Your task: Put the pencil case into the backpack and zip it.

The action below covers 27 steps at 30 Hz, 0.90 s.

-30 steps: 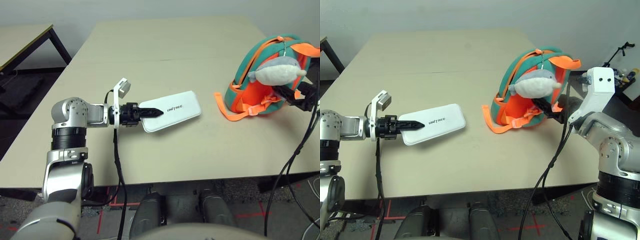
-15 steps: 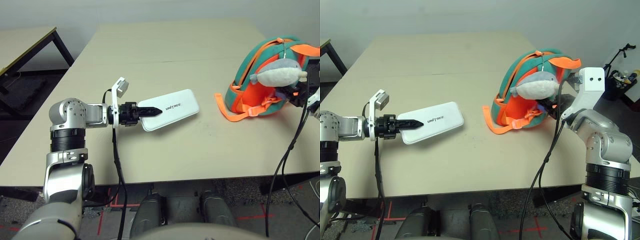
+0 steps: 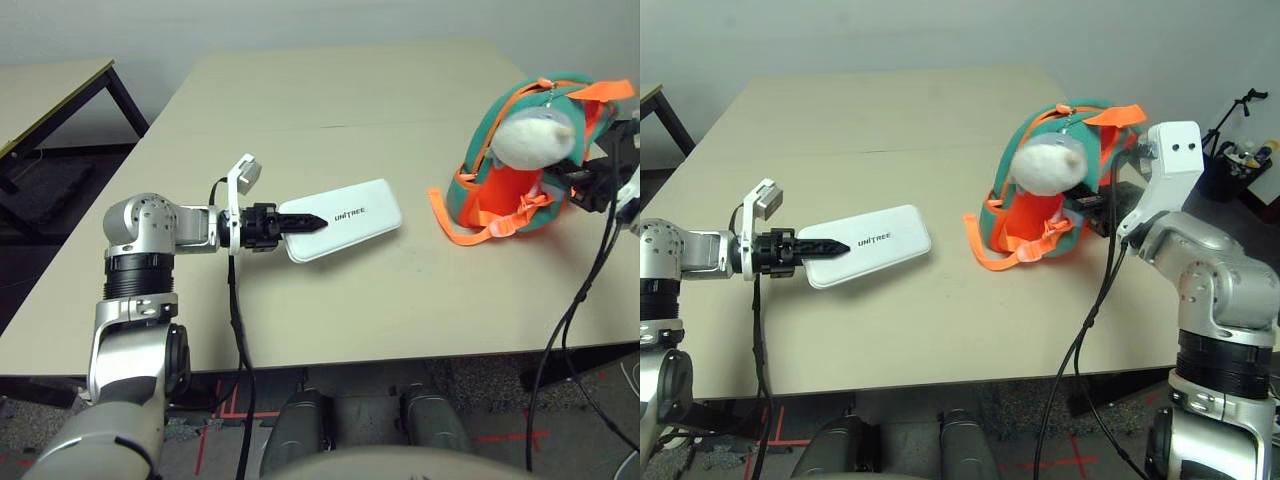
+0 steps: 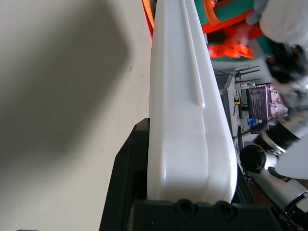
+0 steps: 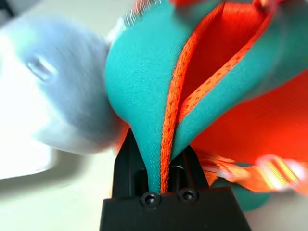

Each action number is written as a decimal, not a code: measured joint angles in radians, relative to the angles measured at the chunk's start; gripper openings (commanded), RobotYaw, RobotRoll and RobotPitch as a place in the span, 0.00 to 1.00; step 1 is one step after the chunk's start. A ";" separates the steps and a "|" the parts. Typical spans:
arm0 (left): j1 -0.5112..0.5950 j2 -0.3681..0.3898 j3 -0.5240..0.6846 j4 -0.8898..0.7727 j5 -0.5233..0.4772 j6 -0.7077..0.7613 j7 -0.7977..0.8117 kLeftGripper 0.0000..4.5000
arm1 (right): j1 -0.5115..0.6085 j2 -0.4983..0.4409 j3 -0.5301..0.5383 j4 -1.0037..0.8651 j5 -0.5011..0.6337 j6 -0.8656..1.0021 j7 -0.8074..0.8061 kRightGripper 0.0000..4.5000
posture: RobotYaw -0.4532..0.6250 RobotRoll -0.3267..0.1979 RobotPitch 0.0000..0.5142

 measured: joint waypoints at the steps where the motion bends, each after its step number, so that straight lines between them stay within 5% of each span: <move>1: 0.000 -0.007 -0.001 0.001 0.000 -0.006 0.000 0.30 | -0.013 -0.011 -0.021 -0.039 0.048 0.067 -0.005 0.04 | 0.29 0.62 0.03; 7: 0.002 -0.028 -0.005 0.022 0.001 -0.022 0.000 0.30 | -0.047 -0.053 -0.148 -0.153 0.270 0.349 -0.035 0.04 | 0.24 0.62 0.07; 12: -0.001 -0.041 -0.023 0.062 0.005 -0.046 -0.007 0.30 | -0.012 -0.136 -0.246 -0.169 0.556 0.377 -0.114 0.04 | 0.19 0.62 0.10; 18: -0.019 -0.045 -0.067 0.133 0.030 -0.085 -0.034 0.30 | 0.352 -0.429 -0.319 -0.179 1.095 0.118 -0.367 0.04 | 0.14 0.62 0.12; 27: -0.074 -0.040 -0.133 0.213 0.067 -0.122 -0.104 0.30 | 0.790 -0.463 -0.657 -0.285 1.163 -0.047 -0.314 0.04 | 0.09 0.62 0.15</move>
